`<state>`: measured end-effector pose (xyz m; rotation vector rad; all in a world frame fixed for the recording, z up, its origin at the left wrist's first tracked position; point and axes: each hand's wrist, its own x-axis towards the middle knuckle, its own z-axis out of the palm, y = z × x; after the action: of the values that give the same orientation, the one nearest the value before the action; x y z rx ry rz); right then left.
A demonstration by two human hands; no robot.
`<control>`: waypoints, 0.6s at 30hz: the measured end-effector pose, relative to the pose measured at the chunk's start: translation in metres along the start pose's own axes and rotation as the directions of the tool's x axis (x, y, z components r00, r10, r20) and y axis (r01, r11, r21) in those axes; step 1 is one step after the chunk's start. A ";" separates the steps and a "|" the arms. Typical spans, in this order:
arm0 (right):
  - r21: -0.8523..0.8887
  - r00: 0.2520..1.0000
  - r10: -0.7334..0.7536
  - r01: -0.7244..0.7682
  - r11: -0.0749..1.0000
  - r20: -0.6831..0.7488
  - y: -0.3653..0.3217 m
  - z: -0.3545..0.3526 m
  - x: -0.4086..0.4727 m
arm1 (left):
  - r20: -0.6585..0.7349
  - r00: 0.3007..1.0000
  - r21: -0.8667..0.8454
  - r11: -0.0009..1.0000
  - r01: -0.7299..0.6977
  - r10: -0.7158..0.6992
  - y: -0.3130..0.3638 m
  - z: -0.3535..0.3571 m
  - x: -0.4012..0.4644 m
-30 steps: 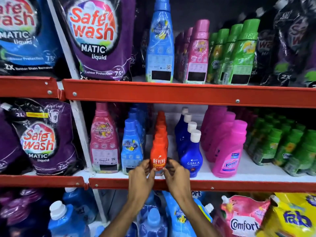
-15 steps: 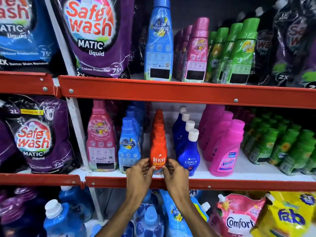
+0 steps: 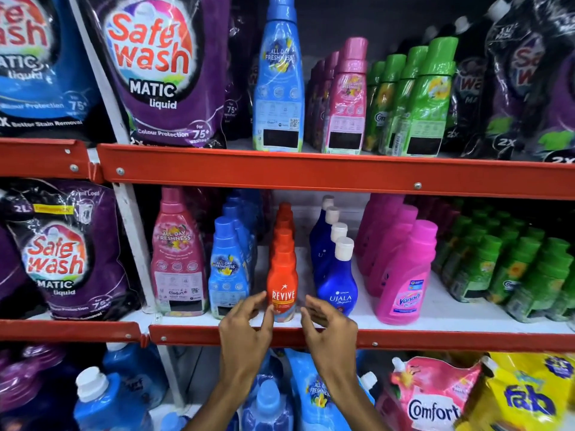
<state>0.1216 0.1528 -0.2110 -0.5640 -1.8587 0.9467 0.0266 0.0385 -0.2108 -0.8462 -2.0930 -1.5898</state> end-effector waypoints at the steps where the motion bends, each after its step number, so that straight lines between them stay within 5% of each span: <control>1: -0.021 0.997 -0.049 0.048 0.999 -0.061 0.002 -0.008 -0.001 | -0.039 0.997 0.003 0.998 -0.061 0.061 0.005 0.002 -0.003; 4: -0.069 0.970 -0.113 0.101 0.993 -0.215 0.007 -0.035 0.002 | -0.035 0.988 -0.031 0.988 -0.152 0.151 0.026 0.018 -0.013; 7: -0.086 0.957 -0.077 0.055 0.995 -0.279 0.016 -0.052 0.014 | 0.087 0.994 -0.092 0.994 -0.050 0.058 0.040 0.042 -0.018; 13: -0.036 0.993 0.101 -0.099 0.994 0.059 0.029 -0.066 0.032 | 0.258 0.961 -0.157 0.977 0.145 -0.101 0.043 0.068 -0.016; 18: -0.039 0.988 0.088 -0.084 0.996 0.130 0.032 -0.073 0.037 | 0.290 0.946 -0.152 0.969 0.193 -0.143 0.041 0.073 -0.010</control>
<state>0.1699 0.2250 -0.1980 -0.6191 -1.9840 1.0325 0.0661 0.1131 -0.2083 -1.0266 -2.2932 -1.8655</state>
